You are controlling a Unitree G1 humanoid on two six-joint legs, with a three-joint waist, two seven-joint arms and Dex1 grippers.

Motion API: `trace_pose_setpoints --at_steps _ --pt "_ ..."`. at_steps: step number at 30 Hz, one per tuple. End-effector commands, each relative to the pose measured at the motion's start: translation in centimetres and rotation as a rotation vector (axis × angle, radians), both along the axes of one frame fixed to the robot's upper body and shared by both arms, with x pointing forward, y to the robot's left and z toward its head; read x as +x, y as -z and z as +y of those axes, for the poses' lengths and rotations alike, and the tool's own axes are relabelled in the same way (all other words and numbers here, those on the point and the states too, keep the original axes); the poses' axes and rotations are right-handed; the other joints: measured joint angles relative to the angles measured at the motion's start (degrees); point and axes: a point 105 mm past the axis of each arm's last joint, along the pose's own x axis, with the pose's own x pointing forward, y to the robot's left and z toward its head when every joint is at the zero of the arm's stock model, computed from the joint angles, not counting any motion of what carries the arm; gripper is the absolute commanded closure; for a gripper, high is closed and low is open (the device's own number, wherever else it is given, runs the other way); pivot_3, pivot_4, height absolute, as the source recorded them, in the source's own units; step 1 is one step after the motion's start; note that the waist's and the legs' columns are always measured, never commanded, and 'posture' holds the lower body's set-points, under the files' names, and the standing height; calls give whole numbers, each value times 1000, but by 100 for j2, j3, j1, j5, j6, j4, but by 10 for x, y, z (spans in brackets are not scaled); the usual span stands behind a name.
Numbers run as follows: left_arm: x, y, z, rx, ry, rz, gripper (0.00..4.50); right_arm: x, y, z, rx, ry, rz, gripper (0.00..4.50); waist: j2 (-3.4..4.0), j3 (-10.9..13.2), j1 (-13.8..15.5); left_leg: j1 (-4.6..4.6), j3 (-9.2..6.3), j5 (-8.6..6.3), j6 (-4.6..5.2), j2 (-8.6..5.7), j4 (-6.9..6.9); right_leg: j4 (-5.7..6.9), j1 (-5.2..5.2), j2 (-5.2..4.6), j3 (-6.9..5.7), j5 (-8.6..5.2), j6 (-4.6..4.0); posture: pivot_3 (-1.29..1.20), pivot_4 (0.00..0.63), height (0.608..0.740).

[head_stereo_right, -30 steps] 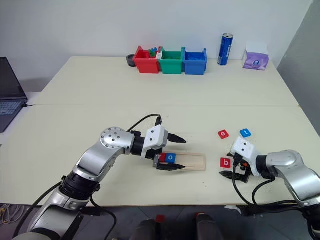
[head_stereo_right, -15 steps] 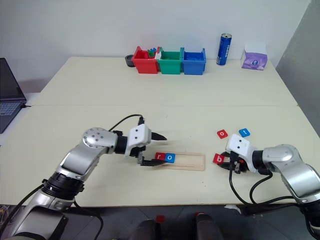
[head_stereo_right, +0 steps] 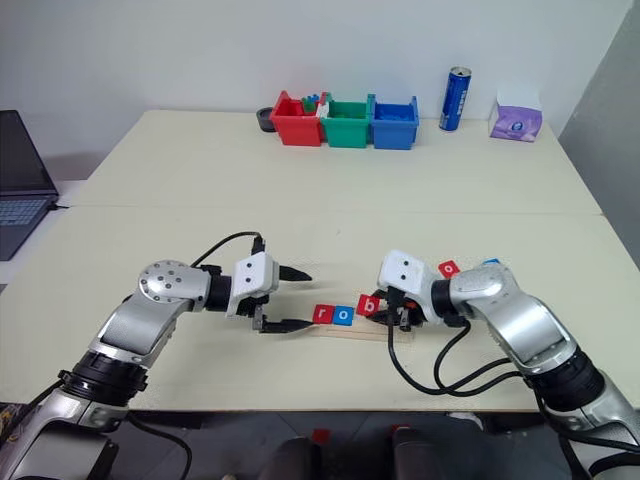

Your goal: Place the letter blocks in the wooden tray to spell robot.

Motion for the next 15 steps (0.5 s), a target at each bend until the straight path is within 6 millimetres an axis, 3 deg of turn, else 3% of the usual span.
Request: trace_pose_setpoints --at_steps 1,15 --pt "-3 -14 -5 -32 26 -36 0 2 -1 2 -30 -20 -29 3035 0 0 2 1 0 0 0 0 0 1 0 -1 0 0 0 0 150 740" --pt "-4 -13 -5 -32 17 -40 0 7 12 7 -53 -25 -13 3035 0 0 -15 5 0 0 0 0 1 11 -1 1 1 0 0 0 150 740"
